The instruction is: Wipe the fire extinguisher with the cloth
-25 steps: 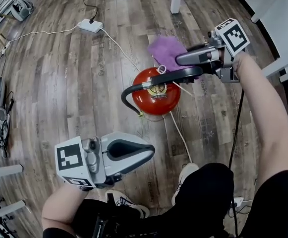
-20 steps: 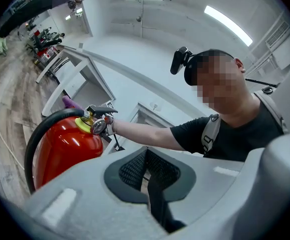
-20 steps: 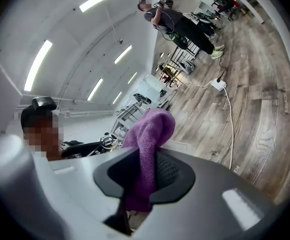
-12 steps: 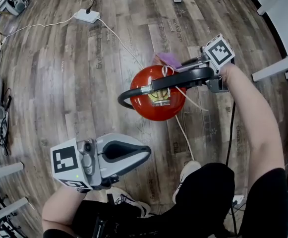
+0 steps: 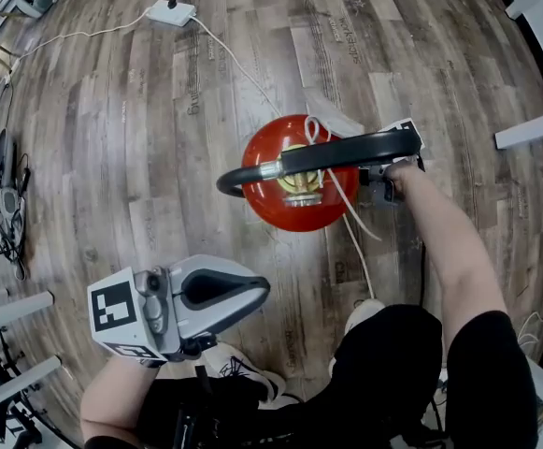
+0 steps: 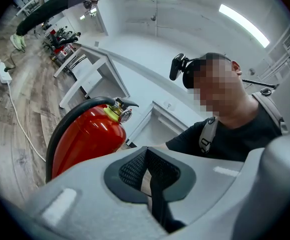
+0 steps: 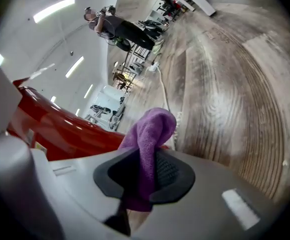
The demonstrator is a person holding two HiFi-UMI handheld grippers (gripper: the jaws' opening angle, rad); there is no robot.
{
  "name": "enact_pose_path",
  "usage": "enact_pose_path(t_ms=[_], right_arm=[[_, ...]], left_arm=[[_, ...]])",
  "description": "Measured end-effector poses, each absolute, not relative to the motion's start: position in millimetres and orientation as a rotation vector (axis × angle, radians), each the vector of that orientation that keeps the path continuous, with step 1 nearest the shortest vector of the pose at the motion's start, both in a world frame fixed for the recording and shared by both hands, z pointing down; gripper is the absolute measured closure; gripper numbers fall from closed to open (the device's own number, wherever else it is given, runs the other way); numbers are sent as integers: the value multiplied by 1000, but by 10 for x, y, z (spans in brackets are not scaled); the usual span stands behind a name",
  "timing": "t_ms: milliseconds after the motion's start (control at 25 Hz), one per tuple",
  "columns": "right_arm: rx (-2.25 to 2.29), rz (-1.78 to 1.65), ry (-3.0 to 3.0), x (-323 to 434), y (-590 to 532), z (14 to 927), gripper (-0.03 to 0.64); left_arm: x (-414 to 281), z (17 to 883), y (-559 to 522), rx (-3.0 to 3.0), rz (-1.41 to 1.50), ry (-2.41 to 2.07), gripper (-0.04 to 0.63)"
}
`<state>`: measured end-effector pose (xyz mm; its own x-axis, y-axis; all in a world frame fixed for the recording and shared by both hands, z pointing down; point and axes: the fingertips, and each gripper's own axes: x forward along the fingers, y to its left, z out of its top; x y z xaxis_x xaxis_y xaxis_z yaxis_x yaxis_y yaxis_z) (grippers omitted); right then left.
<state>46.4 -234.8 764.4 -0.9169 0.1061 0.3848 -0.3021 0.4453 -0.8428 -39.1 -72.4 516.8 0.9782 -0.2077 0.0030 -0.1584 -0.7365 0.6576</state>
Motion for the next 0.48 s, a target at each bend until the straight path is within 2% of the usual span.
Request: enact_pose_path(t_ms=[480], right_arm=[[545,1556,-2189,684,-2158,8835,549]], left_arm=[[-231,5192,-734,2416,-85,-242,598]])
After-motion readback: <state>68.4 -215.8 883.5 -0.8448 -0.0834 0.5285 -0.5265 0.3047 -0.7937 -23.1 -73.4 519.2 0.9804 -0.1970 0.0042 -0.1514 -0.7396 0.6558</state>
